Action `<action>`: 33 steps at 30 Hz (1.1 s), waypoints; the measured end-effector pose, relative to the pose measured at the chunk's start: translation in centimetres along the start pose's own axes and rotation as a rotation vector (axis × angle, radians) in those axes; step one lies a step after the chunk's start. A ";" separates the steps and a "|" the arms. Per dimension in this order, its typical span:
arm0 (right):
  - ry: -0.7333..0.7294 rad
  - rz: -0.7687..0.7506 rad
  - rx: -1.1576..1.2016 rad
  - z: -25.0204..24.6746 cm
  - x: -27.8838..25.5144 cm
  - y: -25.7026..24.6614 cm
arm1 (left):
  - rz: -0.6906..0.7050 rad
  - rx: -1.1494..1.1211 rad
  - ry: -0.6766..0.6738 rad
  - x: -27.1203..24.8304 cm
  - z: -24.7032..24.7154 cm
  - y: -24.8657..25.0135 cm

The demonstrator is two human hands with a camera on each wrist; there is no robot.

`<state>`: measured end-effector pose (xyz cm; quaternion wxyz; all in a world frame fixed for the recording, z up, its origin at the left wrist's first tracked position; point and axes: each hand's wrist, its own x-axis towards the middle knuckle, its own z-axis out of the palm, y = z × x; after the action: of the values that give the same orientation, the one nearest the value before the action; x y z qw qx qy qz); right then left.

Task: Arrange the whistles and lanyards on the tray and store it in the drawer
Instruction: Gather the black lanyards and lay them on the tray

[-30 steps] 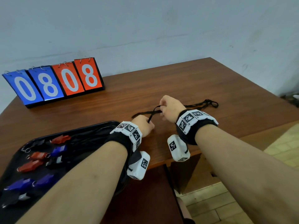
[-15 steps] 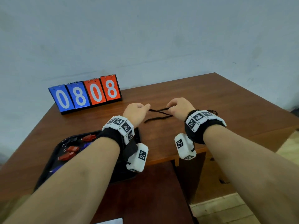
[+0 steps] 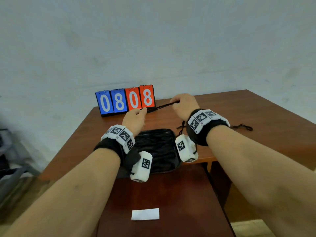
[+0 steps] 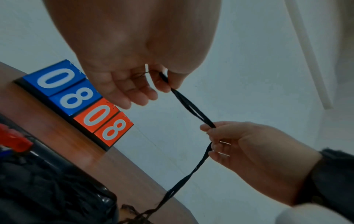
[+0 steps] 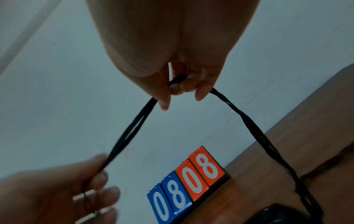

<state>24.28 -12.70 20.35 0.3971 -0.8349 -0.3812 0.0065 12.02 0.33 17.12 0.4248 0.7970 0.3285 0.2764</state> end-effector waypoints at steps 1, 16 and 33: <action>0.007 -0.012 0.015 0.5 -0.1 -0.9 | 0.005 0.013 0.019 -0.3 -0.8 -0.6; -0.127 -0.013 0.354 6.5 -1.4 -5.9 | -0.324 -0.532 -0.400 -2.8 -4.2 -6.8; -0.113 0.162 0.603 5.8 0.2 -3.9 | -0.390 -0.802 -0.542 -2.9 -1.8 -6.5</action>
<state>20.14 -7.23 19.06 0.6033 -0.7053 -0.3160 0.1970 7.01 1.84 11.93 0.8100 0.5388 0.2173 0.0800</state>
